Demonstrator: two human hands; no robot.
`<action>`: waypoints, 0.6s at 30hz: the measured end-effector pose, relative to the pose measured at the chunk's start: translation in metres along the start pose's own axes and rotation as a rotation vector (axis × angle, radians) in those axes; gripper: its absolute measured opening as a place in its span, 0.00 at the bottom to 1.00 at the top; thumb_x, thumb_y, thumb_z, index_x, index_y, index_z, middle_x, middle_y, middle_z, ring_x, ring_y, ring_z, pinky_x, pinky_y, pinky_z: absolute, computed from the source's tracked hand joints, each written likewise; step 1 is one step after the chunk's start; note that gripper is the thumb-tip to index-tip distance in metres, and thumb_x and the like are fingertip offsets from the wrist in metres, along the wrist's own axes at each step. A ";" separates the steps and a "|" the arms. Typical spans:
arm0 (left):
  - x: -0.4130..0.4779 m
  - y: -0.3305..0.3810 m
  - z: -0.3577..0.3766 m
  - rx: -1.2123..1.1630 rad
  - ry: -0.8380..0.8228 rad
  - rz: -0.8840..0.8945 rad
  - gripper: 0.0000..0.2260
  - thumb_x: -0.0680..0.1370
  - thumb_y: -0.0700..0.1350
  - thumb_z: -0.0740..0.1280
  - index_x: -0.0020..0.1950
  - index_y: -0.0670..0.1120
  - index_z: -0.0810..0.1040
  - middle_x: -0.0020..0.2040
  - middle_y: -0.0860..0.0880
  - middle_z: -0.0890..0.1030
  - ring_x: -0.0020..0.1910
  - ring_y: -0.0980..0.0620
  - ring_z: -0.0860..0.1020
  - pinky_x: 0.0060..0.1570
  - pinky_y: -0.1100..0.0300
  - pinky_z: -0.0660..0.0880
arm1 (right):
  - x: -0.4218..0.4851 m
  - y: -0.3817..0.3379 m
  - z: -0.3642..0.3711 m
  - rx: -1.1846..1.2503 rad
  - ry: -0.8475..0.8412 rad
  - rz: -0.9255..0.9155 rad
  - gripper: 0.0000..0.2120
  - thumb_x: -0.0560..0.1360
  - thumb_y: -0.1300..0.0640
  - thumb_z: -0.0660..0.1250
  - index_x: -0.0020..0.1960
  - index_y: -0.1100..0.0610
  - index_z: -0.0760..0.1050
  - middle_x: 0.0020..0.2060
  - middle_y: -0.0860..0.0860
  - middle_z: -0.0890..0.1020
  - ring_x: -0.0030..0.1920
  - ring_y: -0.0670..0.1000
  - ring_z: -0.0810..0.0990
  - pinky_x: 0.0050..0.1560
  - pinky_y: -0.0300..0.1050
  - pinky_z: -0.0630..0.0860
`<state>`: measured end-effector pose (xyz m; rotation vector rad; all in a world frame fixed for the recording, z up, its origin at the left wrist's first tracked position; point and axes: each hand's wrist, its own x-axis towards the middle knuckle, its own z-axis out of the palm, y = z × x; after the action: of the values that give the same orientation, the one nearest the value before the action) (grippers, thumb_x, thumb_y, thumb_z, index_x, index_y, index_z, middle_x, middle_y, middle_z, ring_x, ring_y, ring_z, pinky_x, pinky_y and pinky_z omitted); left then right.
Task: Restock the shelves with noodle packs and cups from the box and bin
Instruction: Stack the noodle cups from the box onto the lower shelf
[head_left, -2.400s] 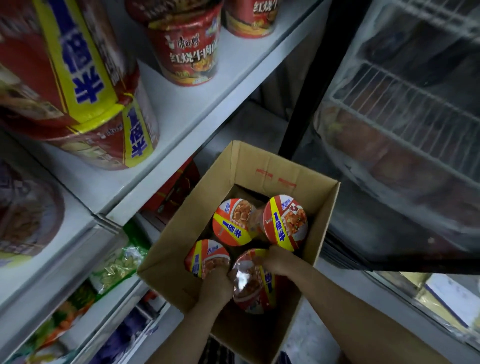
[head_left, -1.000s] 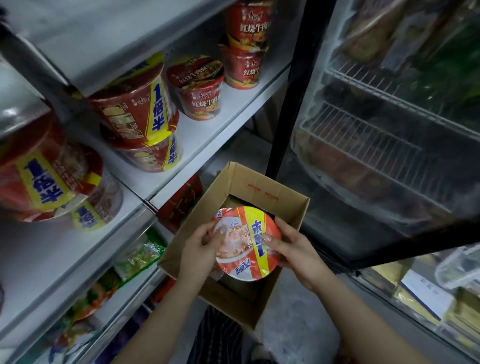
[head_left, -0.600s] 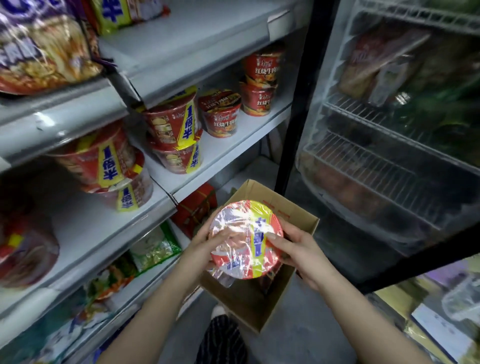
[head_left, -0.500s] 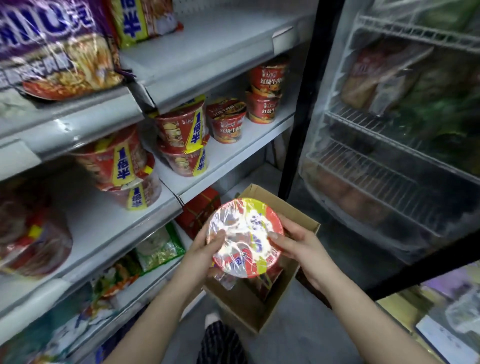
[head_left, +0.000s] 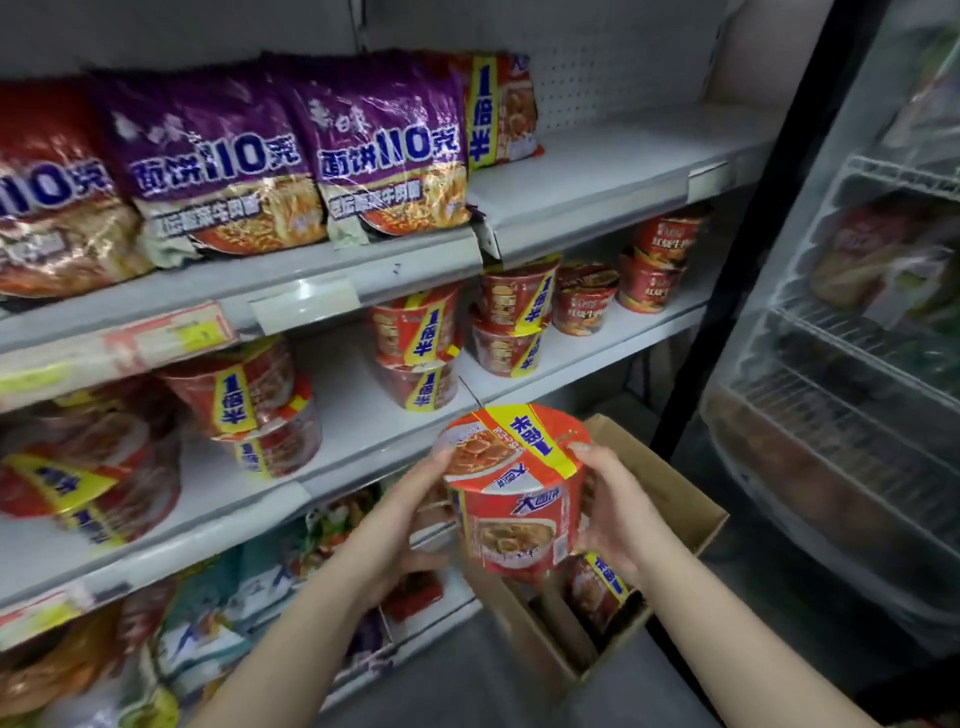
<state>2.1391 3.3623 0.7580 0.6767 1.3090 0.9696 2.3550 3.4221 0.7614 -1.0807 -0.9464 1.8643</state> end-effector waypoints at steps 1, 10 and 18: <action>-0.006 0.004 -0.009 -0.004 -0.011 -0.014 0.24 0.70 0.71 0.67 0.62 0.62 0.79 0.60 0.55 0.82 0.63 0.52 0.78 0.61 0.40 0.74 | 0.000 0.002 0.010 0.056 0.005 0.052 0.21 0.66 0.44 0.71 0.57 0.50 0.78 0.53 0.52 0.84 0.53 0.54 0.83 0.47 0.59 0.80; -0.087 0.016 -0.133 -0.107 -0.152 -0.239 0.44 0.61 0.74 0.69 0.70 0.51 0.74 0.63 0.43 0.81 0.57 0.36 0.81 0.47 0.37 0.79 | 0.002 0.041 0.122 -0.016 -0.376 0.304 0.27 0.66 0.36 0.68 0.58 0.51 0.82 0.62 0.58 0.80 0.63 0.60 0.78 0.65 0.66 0.69; -0.160 -0.018 -0.232 -0.398 0.254 -0.060 0.41 0.60 0.65 0.78 0.68 0.49 0.74 0.64 0.41 0.79 0.56 0.37 0.82 0.46 0.38 0.80 | -0.011 0.112 0.247 -0.277 -0.206 0.032 0.33 0.64 0.29 0.66 0.64 0.44 0.77 0.62 0.45 0.80 0.61 0.48 0.80 0.62 0.53 0.75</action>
<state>1.9179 3.1875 0.7798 0.2121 1.2938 1.2519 2.1077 3.3109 0.7574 -1.0816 -1.3457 1.9369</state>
